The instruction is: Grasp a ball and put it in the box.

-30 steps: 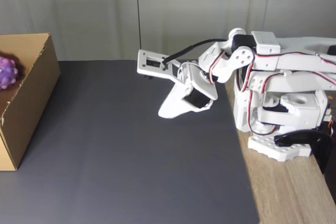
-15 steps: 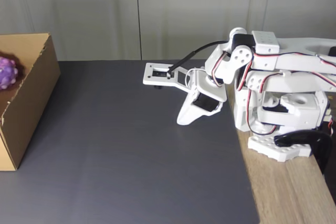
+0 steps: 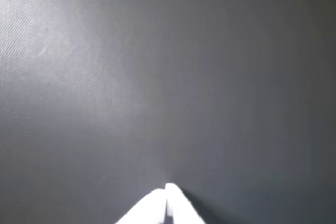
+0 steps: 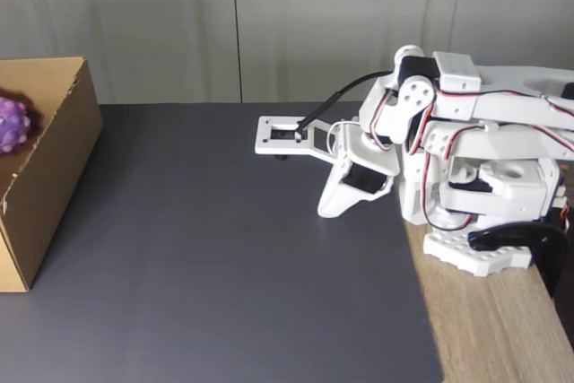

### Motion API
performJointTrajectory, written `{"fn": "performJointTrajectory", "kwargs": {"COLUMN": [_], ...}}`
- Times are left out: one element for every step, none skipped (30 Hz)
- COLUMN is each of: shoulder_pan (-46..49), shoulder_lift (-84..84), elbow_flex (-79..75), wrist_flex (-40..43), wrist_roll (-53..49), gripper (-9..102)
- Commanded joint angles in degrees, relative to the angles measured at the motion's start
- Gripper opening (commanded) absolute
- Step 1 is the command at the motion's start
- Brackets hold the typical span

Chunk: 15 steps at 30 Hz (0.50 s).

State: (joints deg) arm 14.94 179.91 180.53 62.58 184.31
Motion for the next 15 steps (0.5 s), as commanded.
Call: {"fn": "performJointTrajectory", "kwargs": {"shoulder_pan": [0.35, 0.35, 0.35, 0.35, 0.35, 0.35, 0.35, 0.35, 0.35, 0.35, 0.35, 0.35, 0.35, 0.35, 0.35], "shoulder_lift": [-0.53, -0.53, -0.53, -0.53, -0.53, -0.53, -0.53, -0.53, -0.53, -0.53, -0.53, -0.53, -0.53, -0.53, -0.53], "elbow_flex": [-0.18, -0.18, -0.18, -0.18, -0.18, -0.18, -0.18, -0.18, -0.18, -0.18, -0.18, -0.18, -0.18, -0.18, -0.18], "wrist_flex": [0.70, 0.70, 0.70, 0.79, 0.88, 1.14, 1.41, 1.58, 1.76, 1.76, 1.76, 1.76, 1.76, 1.76, 1.76], "wrist_roll": [-0.35, -0.70, -1.23, -2.11, -2.99, -4.13, -5.10, -6.06, -6.77, -6.77, -6.77, -6.77, -6.77, -6.77, -6.86], "gripper": [0, 0, 0, 0, 0, 0, 0, 0, 0, 0, 0, 0, 0, 0, 0]}}
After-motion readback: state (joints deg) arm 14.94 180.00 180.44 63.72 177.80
